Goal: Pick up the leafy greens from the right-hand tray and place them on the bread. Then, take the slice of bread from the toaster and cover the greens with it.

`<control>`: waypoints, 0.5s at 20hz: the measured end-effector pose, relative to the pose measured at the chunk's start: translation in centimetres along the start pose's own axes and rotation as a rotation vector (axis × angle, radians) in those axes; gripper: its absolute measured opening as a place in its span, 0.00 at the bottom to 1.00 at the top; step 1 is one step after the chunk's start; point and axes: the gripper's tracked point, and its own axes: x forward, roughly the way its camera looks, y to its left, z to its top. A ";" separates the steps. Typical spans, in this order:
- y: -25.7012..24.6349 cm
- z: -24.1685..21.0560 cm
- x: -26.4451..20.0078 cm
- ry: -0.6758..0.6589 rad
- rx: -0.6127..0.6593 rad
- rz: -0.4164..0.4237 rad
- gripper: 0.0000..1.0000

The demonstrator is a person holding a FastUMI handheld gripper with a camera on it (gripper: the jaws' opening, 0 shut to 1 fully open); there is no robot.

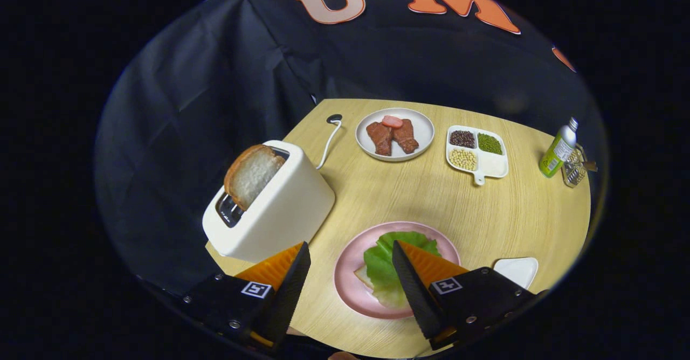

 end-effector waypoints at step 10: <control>7.2 4.7 -0.8 0.002 0.014 0.092 0.92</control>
